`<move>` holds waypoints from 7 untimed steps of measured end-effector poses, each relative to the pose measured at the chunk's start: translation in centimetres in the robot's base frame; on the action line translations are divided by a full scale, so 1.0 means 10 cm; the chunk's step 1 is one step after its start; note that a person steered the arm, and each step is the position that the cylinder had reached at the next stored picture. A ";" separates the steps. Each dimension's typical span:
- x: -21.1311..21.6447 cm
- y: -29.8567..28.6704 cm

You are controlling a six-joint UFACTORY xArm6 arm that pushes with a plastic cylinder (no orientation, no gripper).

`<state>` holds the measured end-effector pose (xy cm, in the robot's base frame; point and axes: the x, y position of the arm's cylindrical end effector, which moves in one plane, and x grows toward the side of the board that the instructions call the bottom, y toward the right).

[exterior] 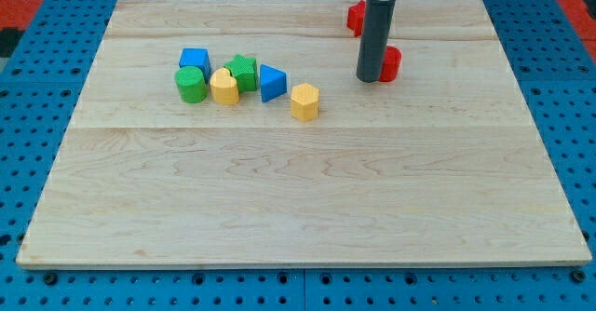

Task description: Push red circle slightly towards up

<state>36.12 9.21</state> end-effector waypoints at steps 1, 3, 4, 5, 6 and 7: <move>0.29 0.13; -0.10 0.40; -0.12 0.32; -0.02 0.40; 0.01 0.29; -0.04 0.13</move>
<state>35.70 10.47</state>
